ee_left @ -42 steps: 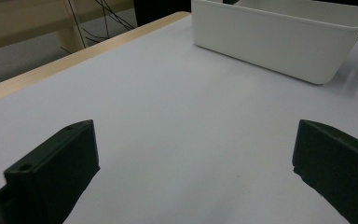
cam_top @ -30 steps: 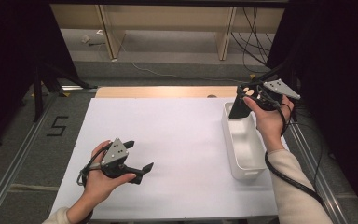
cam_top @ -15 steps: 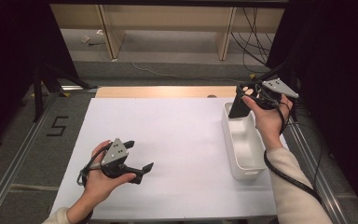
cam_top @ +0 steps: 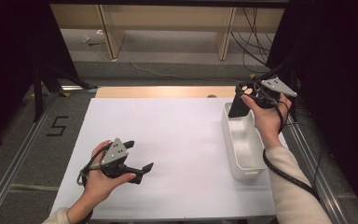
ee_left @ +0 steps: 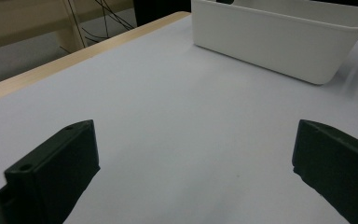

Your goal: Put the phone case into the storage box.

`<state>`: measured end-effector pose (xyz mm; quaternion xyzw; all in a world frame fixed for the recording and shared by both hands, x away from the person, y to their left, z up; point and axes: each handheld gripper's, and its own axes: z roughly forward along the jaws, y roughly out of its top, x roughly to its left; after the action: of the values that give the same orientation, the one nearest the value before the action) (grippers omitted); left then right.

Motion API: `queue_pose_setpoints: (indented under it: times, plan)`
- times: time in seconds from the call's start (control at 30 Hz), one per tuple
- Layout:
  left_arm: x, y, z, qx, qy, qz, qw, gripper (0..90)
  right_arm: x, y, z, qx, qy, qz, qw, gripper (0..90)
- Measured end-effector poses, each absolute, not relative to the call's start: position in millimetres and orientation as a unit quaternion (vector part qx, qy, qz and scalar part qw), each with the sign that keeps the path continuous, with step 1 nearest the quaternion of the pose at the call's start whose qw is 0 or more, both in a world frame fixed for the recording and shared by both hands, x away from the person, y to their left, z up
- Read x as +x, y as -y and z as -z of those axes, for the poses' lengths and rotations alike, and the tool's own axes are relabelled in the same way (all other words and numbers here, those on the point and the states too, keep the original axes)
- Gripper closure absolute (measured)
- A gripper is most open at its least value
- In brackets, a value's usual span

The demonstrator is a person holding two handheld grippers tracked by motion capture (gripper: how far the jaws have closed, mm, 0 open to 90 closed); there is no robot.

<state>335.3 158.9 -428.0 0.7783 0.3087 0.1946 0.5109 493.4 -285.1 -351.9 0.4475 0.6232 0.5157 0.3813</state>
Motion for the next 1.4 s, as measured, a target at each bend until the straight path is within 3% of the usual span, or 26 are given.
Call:
queue_pose_setpoints:
  times: [1.4]
  plan:
    - [335,-159,428,0.779,-0.309,-0.195,0.51,0.0,508,284,359,0.452,-0.629,-0.503,0.382,15.9]
